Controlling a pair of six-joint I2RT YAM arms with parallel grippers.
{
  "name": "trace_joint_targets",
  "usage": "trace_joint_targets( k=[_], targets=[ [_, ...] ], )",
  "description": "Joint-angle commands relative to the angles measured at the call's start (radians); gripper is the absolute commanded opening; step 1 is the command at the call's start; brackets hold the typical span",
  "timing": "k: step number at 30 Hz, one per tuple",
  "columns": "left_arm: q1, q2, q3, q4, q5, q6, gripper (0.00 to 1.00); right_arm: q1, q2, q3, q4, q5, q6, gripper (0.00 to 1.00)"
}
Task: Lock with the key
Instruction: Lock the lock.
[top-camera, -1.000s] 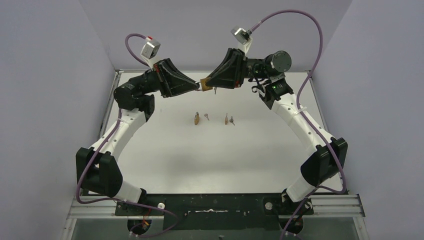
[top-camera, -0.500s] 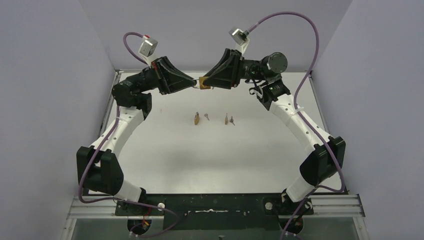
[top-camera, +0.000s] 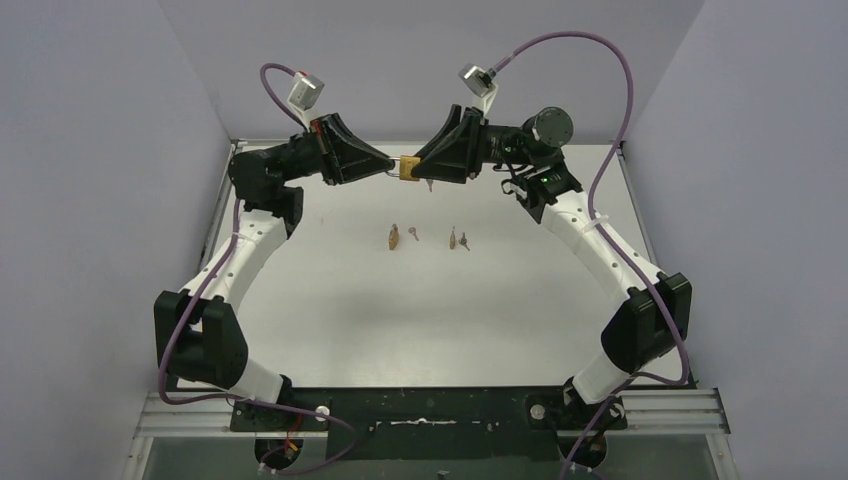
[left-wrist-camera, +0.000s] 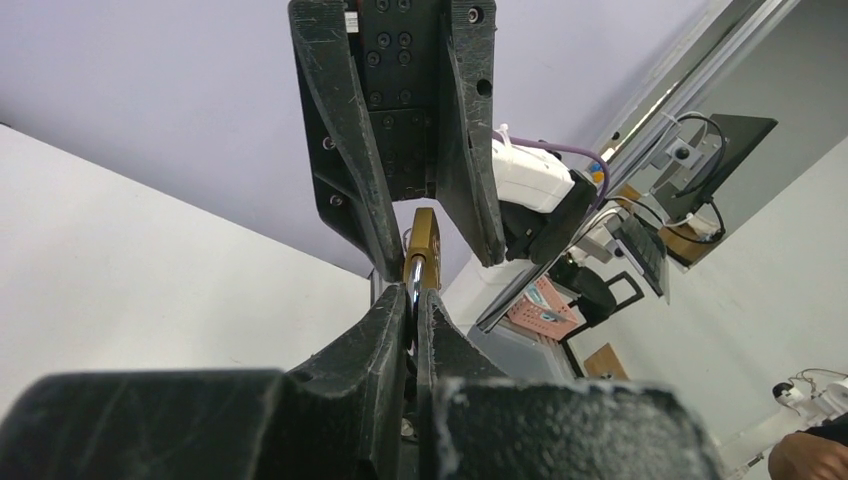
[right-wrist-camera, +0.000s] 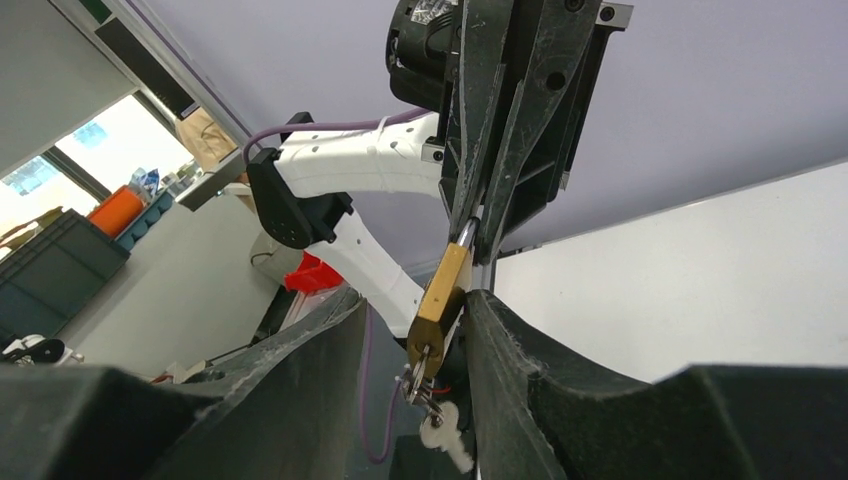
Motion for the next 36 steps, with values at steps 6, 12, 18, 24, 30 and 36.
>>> trace_joint_targets(
  k=[6, 12, 18, 24, 30, 36],
  targets=[
    [0.03, -0.001, 0.041, -0.04, -0.031, 0.047, 0.0, -0.044, -0.096, -0.033, 0.059, -0.045, 0.012, 0.32],
    [0.031, -0.001, 0.037, -0.037, -0.031, 0.048, 0.0, -0.044, -0.094, -0.039, 0.055, -0.041, 0.009, 0.21],
    [0.032, -0.003, 0.031, -0.037, -0.028, 0.05, 0.0, -0.043, -0.089, -0.031, 0.019, -0.04, -0.015, 0.0],
    [0.056, -0.009, 0.031, -0.041, -0.016, 0.05, 0.0, -0.049, -0.126, -0.026, -0.201, -0.031, -0.183, 0.0],
    [0.109, -0.032, 0.028, -0.058, 0.006, 0.056, 0.0, -0.074, -0.176, -0.012, -0.547, 0.025, -0.452, 0.0],
    [0.144, -0.07, 0.01, -0.138, 0.045, 0.113, 0.0, -0.085, -0.186, 0.03, -0.836, 0.106, -0.655, 0.0]
  ],
)
